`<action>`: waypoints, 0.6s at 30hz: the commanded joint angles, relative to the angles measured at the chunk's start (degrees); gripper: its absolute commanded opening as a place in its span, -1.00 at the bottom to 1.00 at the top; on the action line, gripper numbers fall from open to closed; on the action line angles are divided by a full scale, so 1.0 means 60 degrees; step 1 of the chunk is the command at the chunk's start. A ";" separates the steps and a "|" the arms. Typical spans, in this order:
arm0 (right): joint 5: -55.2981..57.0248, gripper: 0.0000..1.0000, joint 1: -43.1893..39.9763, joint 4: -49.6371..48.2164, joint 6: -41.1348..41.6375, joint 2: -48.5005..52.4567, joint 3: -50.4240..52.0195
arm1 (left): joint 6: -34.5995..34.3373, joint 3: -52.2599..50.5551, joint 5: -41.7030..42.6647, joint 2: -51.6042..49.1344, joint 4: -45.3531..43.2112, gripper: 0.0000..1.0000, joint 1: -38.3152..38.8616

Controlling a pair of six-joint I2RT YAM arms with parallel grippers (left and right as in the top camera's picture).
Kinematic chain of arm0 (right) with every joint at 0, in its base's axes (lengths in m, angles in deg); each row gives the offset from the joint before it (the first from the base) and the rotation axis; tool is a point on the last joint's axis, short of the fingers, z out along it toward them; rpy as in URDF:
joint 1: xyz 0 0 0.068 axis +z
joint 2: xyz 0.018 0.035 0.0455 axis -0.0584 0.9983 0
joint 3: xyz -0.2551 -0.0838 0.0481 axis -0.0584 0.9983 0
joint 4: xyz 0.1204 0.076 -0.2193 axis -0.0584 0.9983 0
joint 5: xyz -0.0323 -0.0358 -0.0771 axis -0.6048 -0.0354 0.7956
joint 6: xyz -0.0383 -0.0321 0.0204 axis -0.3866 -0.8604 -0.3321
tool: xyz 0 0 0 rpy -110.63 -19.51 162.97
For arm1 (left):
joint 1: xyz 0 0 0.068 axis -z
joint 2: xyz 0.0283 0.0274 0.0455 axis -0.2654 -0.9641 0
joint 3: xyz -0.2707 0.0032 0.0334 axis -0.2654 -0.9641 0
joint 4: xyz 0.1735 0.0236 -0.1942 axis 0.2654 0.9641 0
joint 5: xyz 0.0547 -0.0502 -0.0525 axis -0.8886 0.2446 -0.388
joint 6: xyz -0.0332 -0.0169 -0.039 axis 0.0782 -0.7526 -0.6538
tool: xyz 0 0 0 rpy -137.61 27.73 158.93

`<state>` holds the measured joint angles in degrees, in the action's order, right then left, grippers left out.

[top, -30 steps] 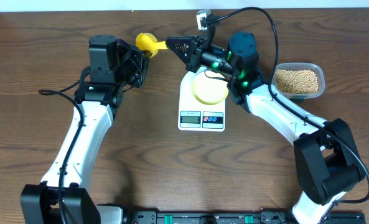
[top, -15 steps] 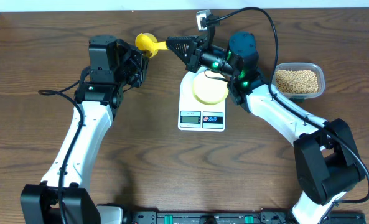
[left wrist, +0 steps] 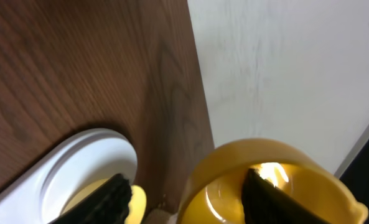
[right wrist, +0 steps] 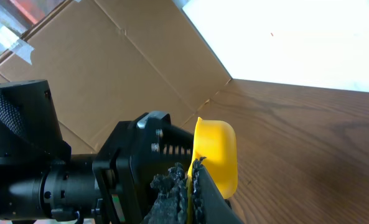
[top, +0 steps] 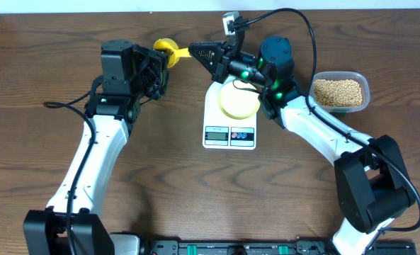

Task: Scoop item into bowl and weigh 50g on scale
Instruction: 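Open the left gripper to release the scoop to the right gripper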

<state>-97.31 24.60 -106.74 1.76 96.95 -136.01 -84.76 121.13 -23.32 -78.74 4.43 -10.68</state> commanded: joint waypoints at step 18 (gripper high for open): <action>-0.0025 -0.98 -0.0229 -0.0015 -0.0831 0.0098 -0.0186 | 0.0262 0.0069 0.0102 0.0138 0.0095 0.68 -0.0004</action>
<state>-97.42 24.49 -106.70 -1.22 96.95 -136.01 -84.59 121.13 -23.28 -78.74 4.82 -10.68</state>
